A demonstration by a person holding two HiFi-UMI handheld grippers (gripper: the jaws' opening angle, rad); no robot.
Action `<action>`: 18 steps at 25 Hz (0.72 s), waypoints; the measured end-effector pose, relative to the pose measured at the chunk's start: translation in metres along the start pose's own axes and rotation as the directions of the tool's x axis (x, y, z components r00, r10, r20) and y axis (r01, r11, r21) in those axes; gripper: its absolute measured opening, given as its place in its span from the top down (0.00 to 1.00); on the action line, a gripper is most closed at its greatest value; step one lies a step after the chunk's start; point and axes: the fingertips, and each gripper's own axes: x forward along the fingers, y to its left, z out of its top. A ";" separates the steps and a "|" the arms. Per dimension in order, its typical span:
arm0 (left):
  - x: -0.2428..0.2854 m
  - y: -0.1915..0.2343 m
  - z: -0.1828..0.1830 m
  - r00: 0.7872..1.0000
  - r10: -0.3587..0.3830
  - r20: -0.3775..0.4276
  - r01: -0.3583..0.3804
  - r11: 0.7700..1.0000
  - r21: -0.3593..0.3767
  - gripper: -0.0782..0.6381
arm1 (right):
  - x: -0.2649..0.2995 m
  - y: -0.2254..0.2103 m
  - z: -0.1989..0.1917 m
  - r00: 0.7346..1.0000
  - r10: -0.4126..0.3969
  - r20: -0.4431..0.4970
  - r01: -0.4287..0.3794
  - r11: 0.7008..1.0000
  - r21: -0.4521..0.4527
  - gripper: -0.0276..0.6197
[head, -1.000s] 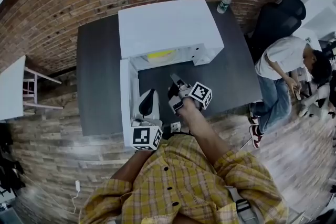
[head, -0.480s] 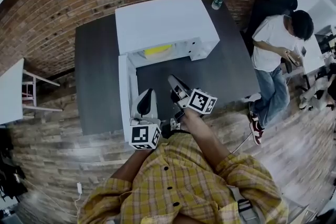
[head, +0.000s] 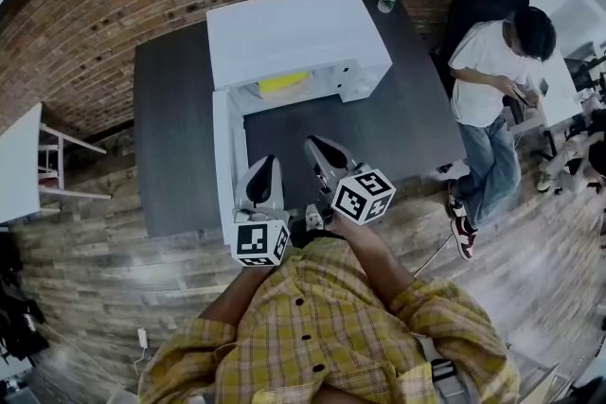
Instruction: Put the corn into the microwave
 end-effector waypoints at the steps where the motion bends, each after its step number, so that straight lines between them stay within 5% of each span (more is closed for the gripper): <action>1: -0.001 -0.001 0.000 1.000 -0.003 0.000 0.003 1.000 0.008 0.90 | -0.002 0.004 0.000 1.000 -0.005 -0.004 0.005 0.999 -0.041 0.95; 10: -0.009 -0.004 -0.003 1.000 0.002 -0.004 -0.002 1.000 0.009 0.90 | -0.020 0.036 -0.002 1.000 -0.023 -0.009 0.019 0.945 -0.326 0.95; 18: -0.014 -0.006 -0.002 1.000 -0.001 -0.007 0.001 1.000 0.019 0.90 | -0.030 0.051 -0.001 1.000 -0.030 0.005 0.029 0.905 -0.425 0.95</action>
